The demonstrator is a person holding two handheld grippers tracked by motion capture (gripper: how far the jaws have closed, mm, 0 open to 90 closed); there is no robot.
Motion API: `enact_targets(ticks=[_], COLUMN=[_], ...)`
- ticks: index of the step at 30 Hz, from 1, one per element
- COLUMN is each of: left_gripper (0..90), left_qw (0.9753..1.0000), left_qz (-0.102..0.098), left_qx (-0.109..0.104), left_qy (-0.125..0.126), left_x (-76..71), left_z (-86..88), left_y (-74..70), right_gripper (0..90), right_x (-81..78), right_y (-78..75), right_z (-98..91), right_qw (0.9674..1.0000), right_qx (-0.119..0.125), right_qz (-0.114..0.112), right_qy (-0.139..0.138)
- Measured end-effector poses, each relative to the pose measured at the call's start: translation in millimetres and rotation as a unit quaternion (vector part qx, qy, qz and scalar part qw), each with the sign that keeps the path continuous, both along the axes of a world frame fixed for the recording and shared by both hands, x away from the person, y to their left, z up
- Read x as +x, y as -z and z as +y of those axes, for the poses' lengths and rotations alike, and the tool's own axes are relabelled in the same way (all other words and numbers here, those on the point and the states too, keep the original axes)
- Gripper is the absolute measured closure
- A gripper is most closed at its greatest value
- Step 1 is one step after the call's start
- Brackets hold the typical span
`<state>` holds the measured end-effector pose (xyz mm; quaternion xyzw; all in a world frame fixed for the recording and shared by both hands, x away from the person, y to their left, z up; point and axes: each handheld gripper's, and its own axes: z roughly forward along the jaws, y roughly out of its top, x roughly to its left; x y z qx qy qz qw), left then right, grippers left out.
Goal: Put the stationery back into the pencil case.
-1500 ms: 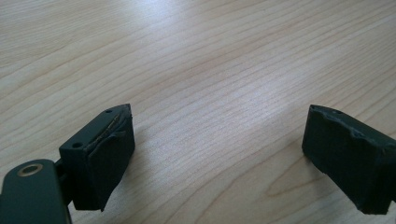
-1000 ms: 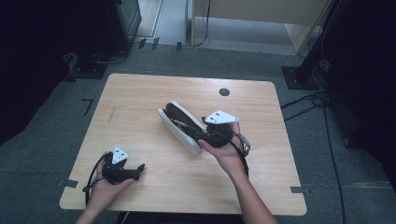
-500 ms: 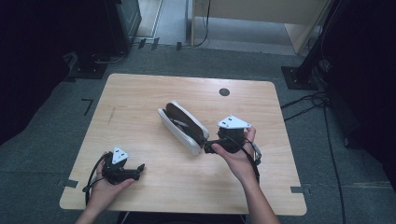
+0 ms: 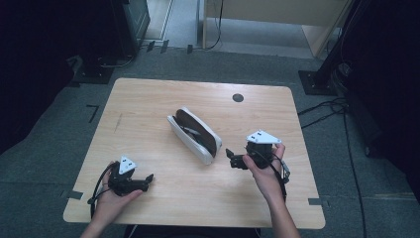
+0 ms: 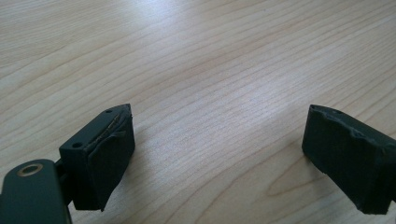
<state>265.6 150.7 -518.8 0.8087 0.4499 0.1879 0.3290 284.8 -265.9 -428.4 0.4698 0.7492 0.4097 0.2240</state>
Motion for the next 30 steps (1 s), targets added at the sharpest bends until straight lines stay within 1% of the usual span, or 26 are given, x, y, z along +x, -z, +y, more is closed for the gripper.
enact_targets(ticks=[15,18,24,30], left_gripper=[9.7,9.9,9.9,9.9], left_qw=[1.0000,1.0000,1.0000,1.0000], left_qz=[0.000,0.000,0.000,0.000], left_qx=[0.000,0.000,0.000,0.000], left_qy=[0.000,0.000,-0.001,-0.001], left_x=[0.0,0.0,0.0,0.0], left_z=[0.0,0.1,0.0,0.0], left_y=[0.0,0.0,0.0,0.0], right_gripper=[0.0,0.0,0.0,0.0], right_x=[-12.4,-15.0,-22.1,-28.5], right_y=[23.6,29.0,40.3,52.0], right_z=[-39.6,-47.3,-61.0,-76.8], right_qw=[0.9989,0.9983,0.9971,0.9952], right_qx=[-0.009,-0.009,-0.025,-0.028], right_qz=[0.023,0.029,0.037,0.047], right_qy=[0.040,0.050,0.062,0.081])
